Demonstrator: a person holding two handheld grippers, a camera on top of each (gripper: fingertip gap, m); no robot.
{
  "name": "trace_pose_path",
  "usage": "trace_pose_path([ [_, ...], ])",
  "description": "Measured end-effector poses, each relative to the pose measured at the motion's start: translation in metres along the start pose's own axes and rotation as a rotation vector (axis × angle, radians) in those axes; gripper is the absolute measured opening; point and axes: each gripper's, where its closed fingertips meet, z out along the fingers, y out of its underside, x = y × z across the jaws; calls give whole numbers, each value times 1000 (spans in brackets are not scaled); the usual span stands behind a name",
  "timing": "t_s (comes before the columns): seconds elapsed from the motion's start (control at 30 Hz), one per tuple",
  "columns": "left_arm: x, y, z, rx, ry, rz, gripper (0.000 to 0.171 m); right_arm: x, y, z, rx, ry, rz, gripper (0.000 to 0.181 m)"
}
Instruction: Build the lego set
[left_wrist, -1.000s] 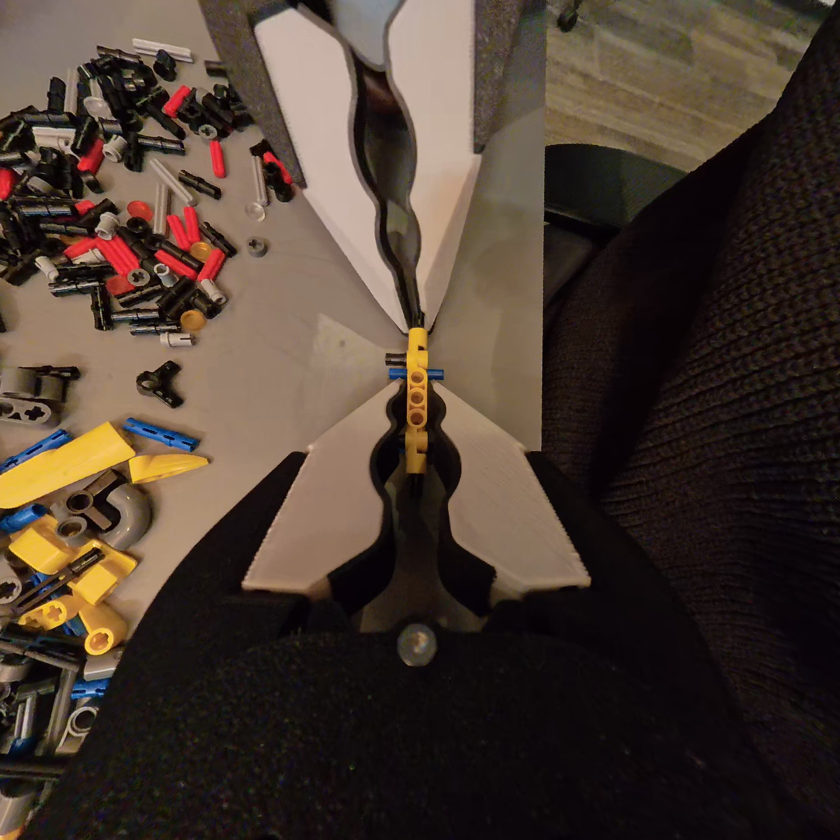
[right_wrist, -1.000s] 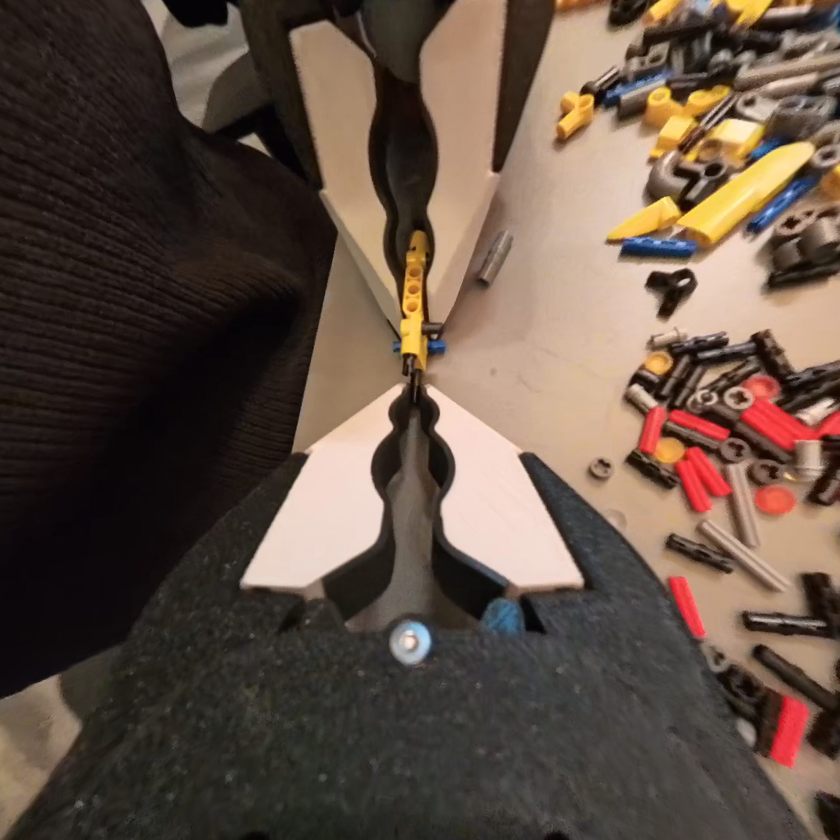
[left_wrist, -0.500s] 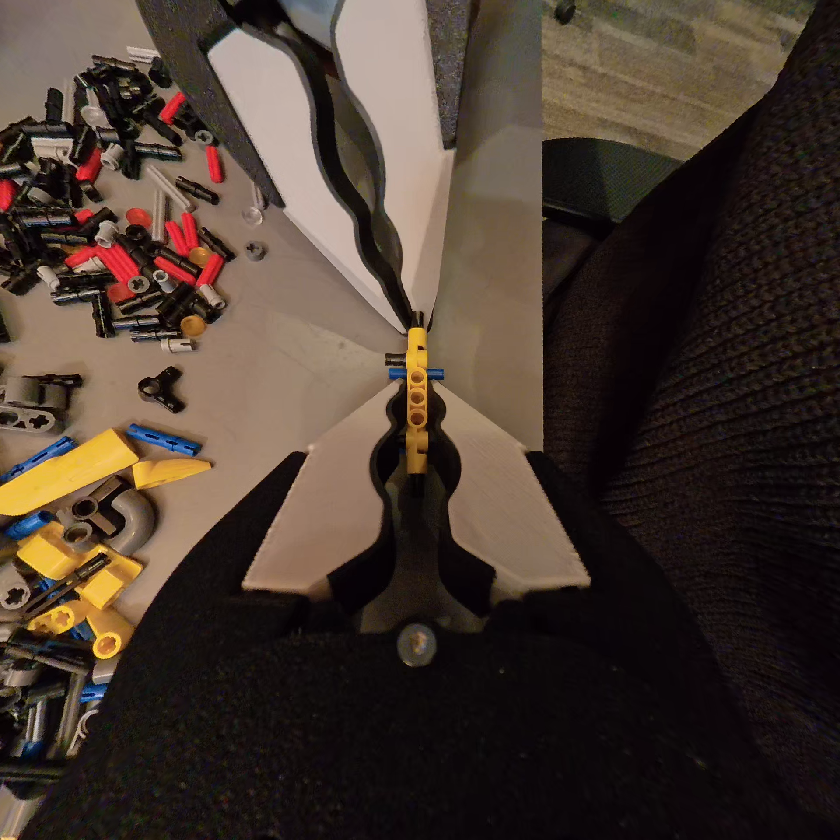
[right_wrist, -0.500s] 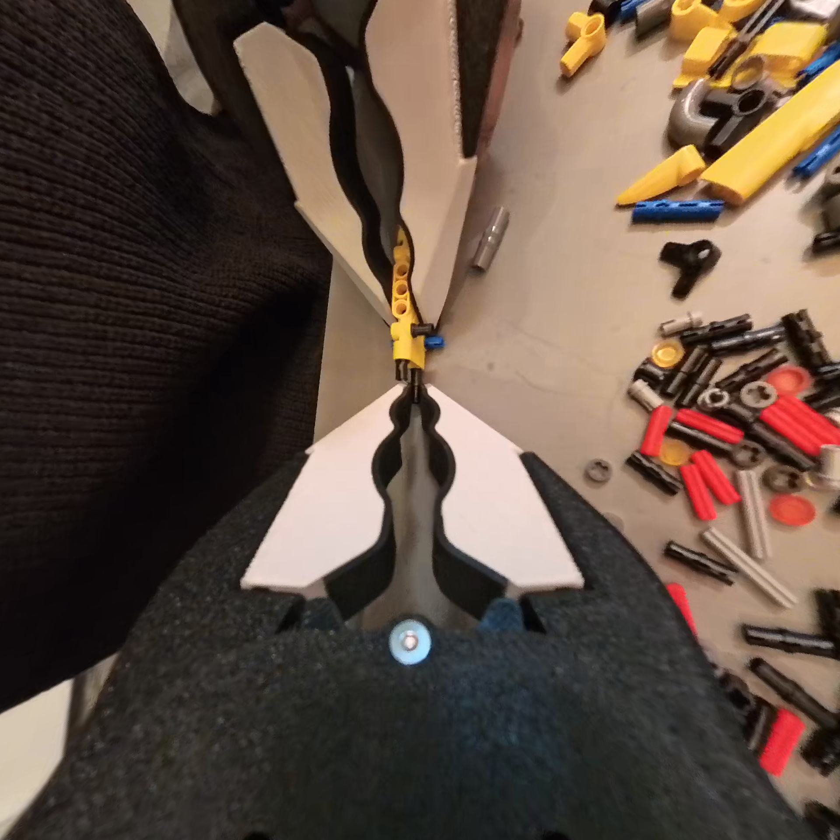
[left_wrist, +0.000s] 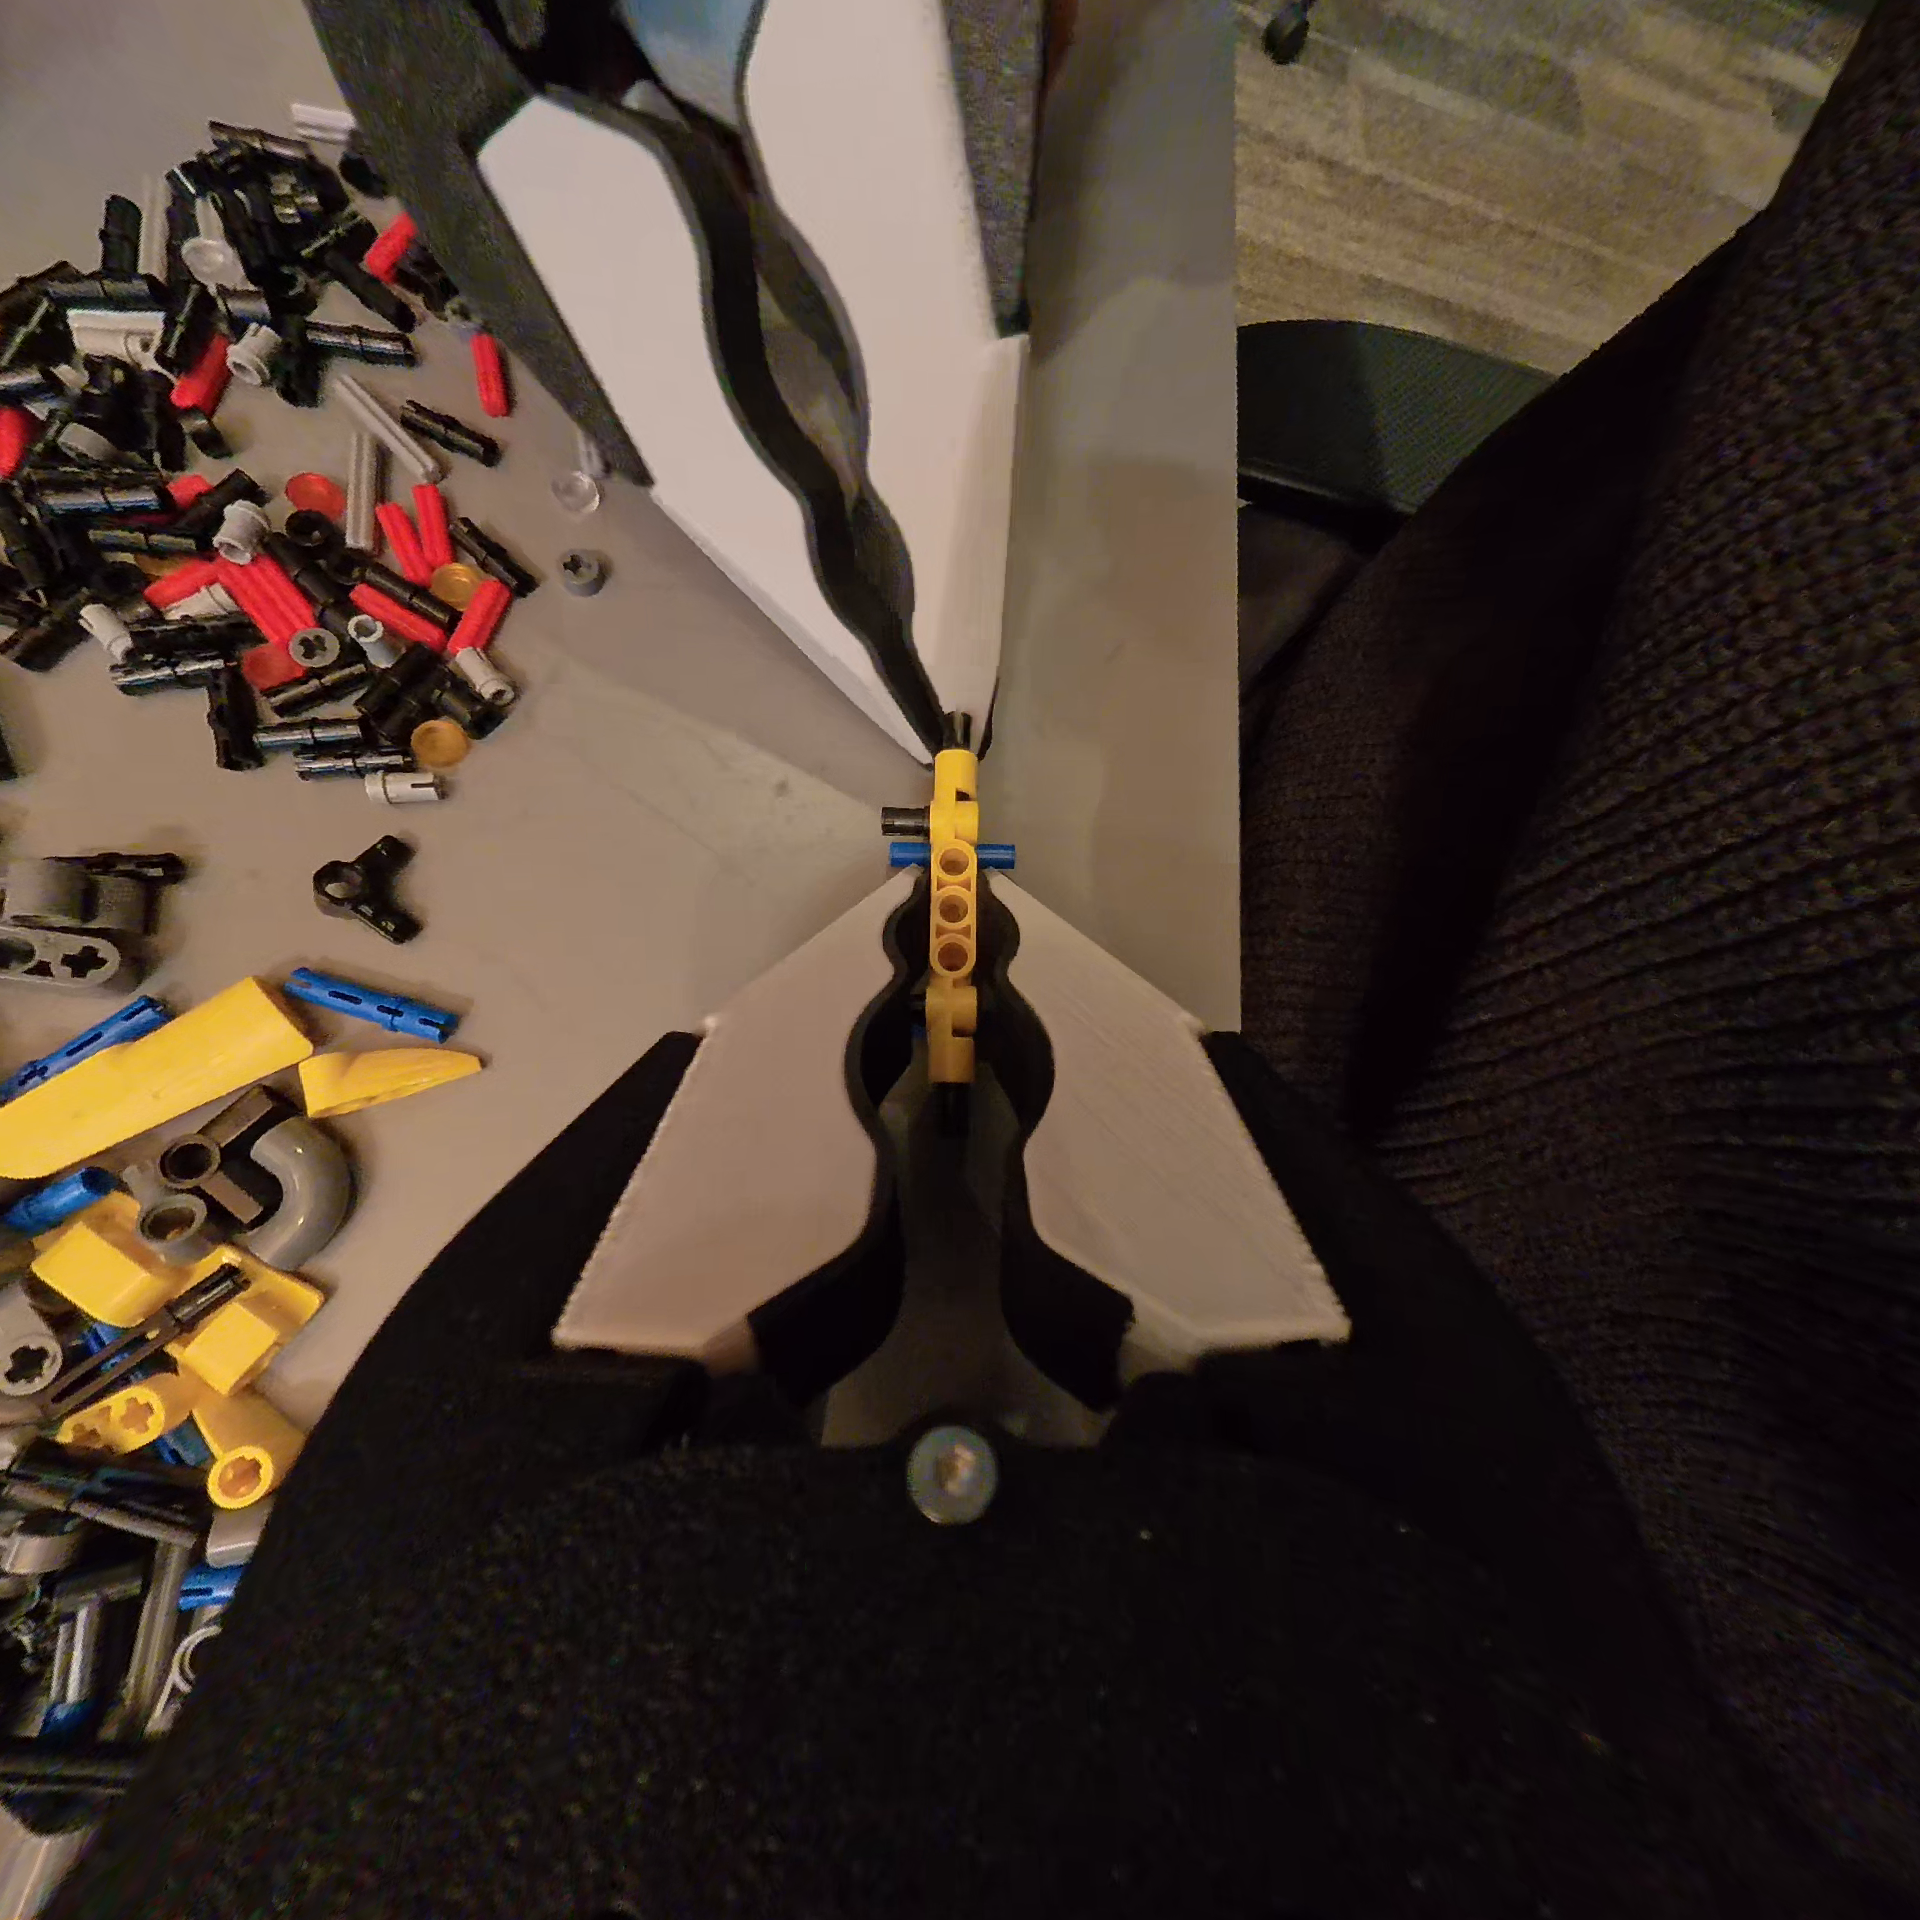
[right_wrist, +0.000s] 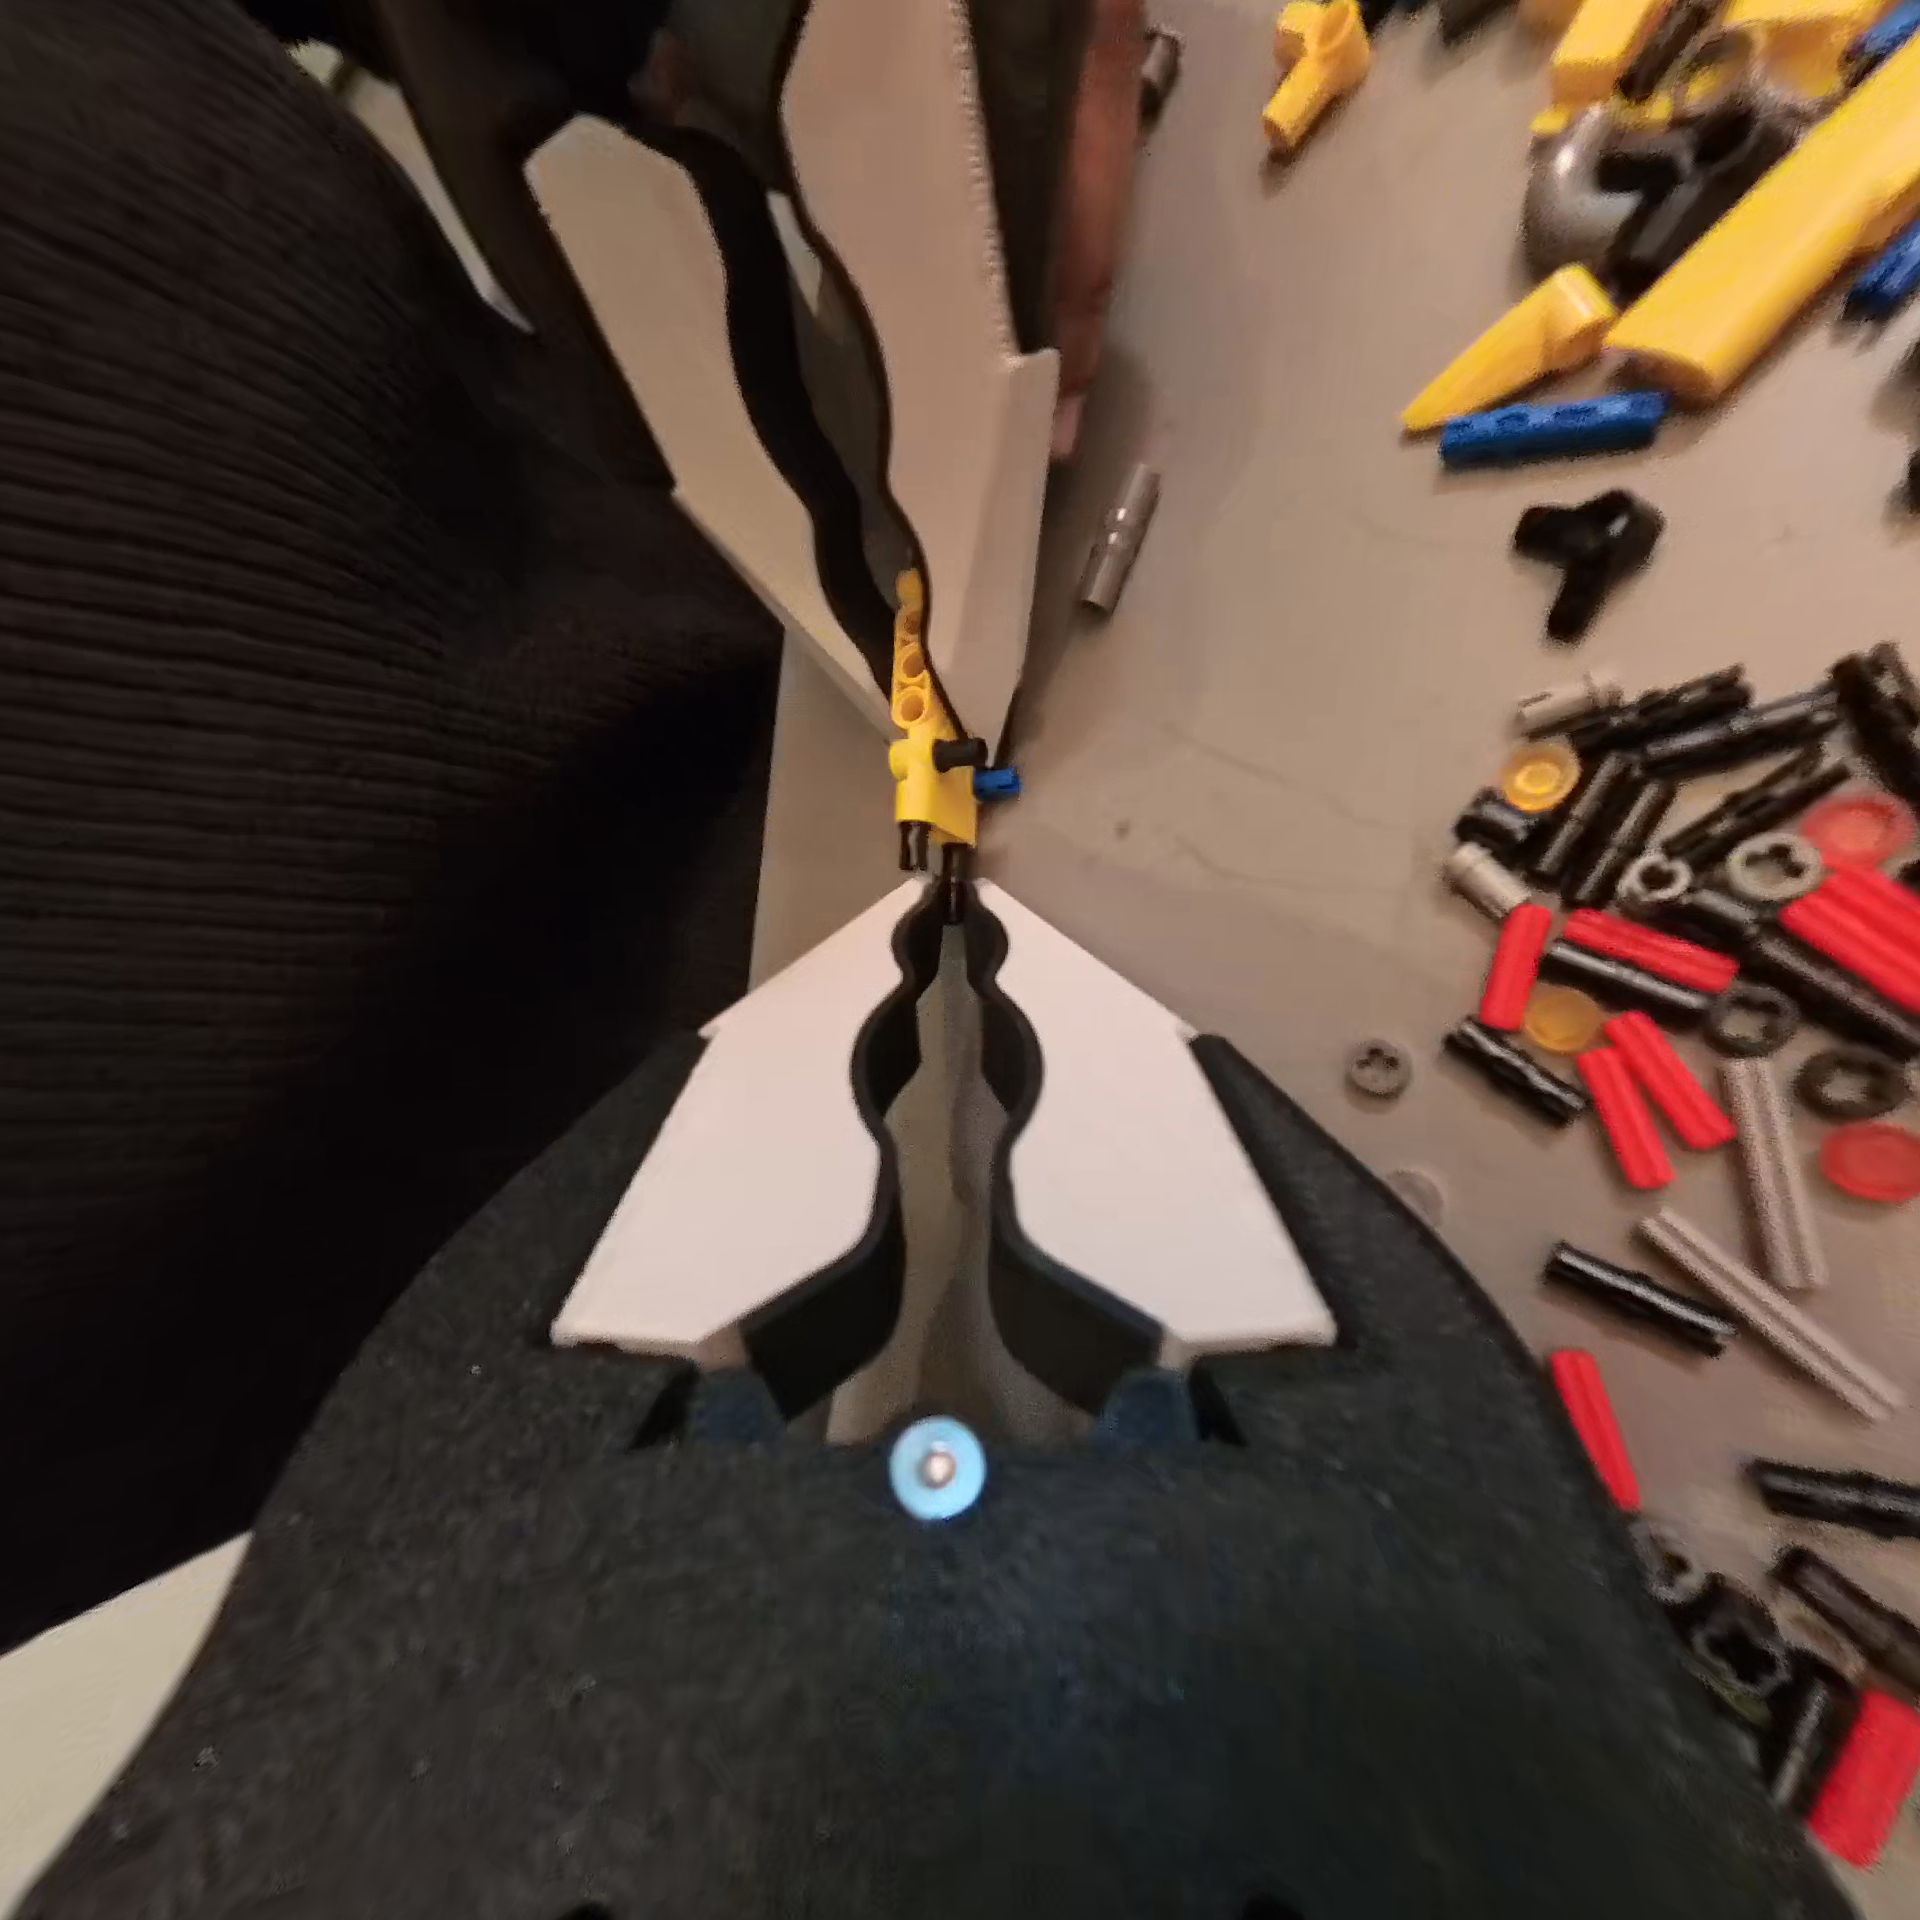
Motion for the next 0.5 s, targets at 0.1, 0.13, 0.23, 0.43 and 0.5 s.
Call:
trace_pose_path([
  [0.1, 0, 0, 0, 0, 8, -7, 7, 1, 0, 0, 14, 71, -114, 2],
  [0.13, 0, 0, 0, 1, 8, -7, 7, 1, -1, 0, 24, 90, -144, 2],
  [0.23, 0, 0, 0, 1, 11, -12, 7, 1, -1, 1, 44, 157, -236, 1],
  [0.43, 0, 0, 0, 2, 20, -26, 7, 3, -4, 1, -14, 345, -503, 1],
  [0.5, 0, 0, 0, 1, 7, -16, 7, 3, -4, 1, -18, 361, -516, 2],
])
